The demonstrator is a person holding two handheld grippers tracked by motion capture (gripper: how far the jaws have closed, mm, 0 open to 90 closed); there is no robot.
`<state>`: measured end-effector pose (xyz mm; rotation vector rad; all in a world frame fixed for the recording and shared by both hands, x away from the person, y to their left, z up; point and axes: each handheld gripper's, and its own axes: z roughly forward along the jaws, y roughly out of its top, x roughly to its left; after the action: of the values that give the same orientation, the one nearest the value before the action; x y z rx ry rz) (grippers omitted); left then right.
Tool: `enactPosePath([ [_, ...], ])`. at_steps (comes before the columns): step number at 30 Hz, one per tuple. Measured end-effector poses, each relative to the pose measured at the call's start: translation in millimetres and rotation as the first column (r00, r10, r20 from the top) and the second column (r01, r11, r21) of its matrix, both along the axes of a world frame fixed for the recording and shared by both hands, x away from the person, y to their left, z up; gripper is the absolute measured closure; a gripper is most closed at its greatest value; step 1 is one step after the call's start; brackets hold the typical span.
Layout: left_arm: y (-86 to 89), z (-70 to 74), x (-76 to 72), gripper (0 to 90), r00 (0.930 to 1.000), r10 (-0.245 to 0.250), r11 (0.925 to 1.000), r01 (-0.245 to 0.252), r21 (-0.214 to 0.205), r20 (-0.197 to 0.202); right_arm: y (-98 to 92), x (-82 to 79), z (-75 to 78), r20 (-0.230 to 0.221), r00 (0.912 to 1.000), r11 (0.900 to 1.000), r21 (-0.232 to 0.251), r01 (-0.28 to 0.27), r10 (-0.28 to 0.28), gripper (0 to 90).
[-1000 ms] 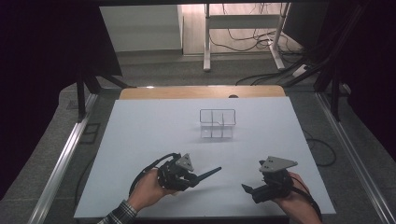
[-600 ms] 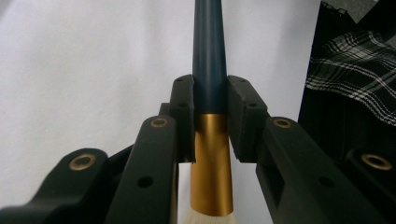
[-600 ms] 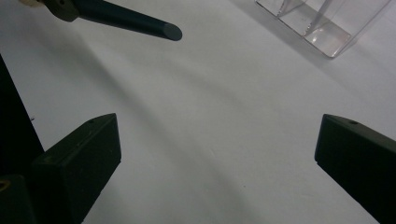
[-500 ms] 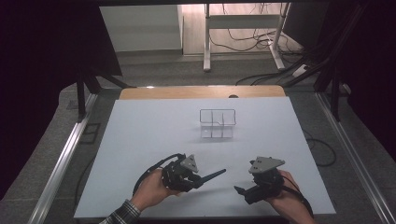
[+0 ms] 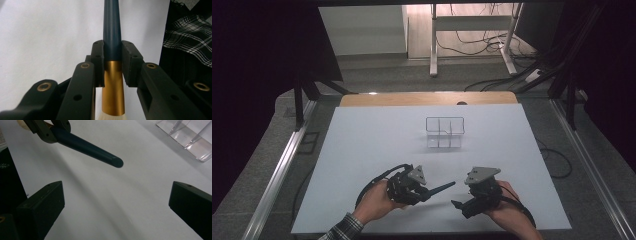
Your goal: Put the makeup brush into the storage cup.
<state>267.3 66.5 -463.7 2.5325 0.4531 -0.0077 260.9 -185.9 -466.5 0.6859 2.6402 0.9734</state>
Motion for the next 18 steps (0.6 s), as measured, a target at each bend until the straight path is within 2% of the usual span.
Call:
enactPosePath([
  [9, -1.7, 1.1, 0.1, 74.3, 0.9999, -0.012, 0.9999, 0.012, 0.008, 0.002, 16.0, 1.5, -2.0, -0.014, 0.9987, 0.9978, -0.044, -0.05, 0.049, 0.0],
  [18, -5.7, 1.4, -1.1, 74.3, 0.9995, -0.031, 0.9993, 0.031, 0.022, -0.004, 30.4, 3.5, -1.3, -0.015, 0.9962, 0.9942, -0.063, -0.087, 0.086, 0.0],
])
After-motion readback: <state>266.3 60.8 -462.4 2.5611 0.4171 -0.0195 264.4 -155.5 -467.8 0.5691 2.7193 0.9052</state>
